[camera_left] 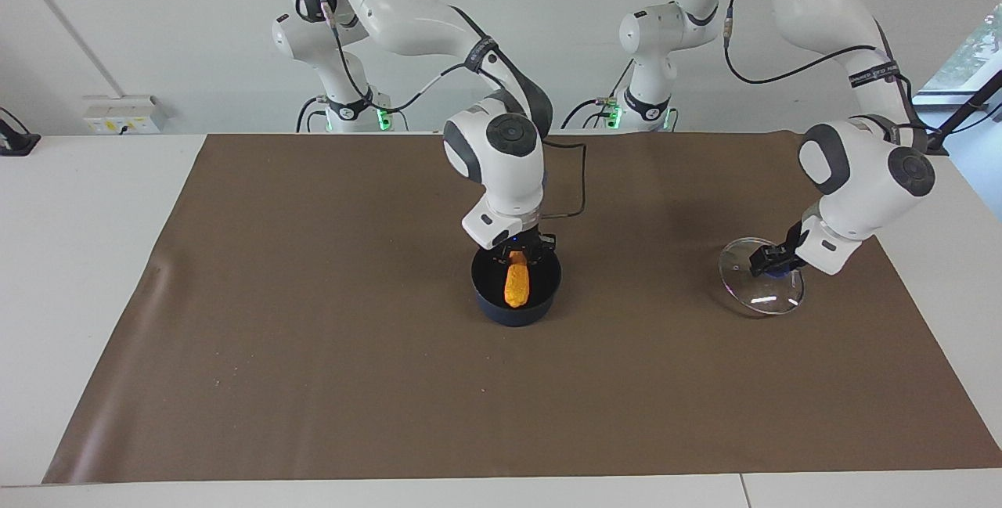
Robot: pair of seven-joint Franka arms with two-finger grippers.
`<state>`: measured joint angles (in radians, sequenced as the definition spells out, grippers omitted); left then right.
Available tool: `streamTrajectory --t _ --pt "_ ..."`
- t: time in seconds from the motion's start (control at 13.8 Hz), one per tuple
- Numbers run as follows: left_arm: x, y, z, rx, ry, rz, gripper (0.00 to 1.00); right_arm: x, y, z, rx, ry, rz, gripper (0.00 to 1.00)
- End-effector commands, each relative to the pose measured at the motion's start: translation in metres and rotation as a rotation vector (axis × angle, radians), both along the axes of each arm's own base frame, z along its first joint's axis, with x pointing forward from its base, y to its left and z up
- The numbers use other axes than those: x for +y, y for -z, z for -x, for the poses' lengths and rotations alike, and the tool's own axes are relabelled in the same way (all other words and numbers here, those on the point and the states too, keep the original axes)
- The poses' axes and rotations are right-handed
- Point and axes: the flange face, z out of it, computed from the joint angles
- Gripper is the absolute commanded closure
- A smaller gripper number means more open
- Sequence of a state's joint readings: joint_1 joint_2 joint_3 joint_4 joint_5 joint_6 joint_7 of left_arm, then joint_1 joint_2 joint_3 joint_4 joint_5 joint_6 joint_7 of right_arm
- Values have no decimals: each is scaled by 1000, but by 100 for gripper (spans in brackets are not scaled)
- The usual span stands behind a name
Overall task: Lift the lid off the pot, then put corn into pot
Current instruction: 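Move the lid aside with the left gripper while the right gripper carries corn, then release the corn into the pot with the right gripper, then set the lid on the table and withdraw both grippers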
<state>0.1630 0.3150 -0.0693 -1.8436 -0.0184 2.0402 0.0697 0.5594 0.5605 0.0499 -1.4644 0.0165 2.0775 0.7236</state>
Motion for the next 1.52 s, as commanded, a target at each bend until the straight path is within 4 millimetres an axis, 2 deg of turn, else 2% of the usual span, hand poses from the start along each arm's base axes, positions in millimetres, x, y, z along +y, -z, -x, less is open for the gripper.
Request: streamTrajectory --t 0.0,0.15,0.22,0.29,0.36,0.51,0.65,0.73,0.8,0.87,1.02,1.16,1.23,1.38,1.45 --pt "3 -5 17 -18 3 -21 82 -9 -9 -1 -2 24 -9 1" --pt "3 -4 17 -18 6 -20 82 -8 -26 -4 9 21 0 0" --pt "3 -3 18 -20 15 -21 82 -14 -34 -8 17 28 14 0" --pt "2 0 17 -24 34 -19 82 -31 -45 -16 17 27 54 0" --pt "3 2 16 -31 87 -14 82 -51 -75 -24 -22 18 84 0" --pt "3 6 17 -36 140 -8 82 -127 -124 -41 -24 -64 110 0" --pt "3 10 20 -33 140 -7 78 -205 -165 -45 7 -149 124 0" --pt "3 11 21 -33 140 -7 53 -235 -185 -42 22 -157 128 0" --pt "2 16 25 -31 140 -7 6 -261 -203 -35 34 -166 133 0" --pt "3 14 22 -43 144 -9 0 -284 -222 -27 39 -176 139 0" --pt "2 7 20 -54 144 -11 0 -337 -253 -7 58 -214 145 0" --pt "0 -21 9 -71 150 -14 0 -383 -247 5 92 -207 140 0" --pt "-5 -42 1 -75 155 -16 0 -392 -248 15 99 -201 139 0" --pt "-14 -93 -5 -75 168 -19 0 -397 -238 39 101 -205 144 0" --pt "-23 -114 -5 -65 174 -22 0 -399 -233 38 76 -218 145 0"
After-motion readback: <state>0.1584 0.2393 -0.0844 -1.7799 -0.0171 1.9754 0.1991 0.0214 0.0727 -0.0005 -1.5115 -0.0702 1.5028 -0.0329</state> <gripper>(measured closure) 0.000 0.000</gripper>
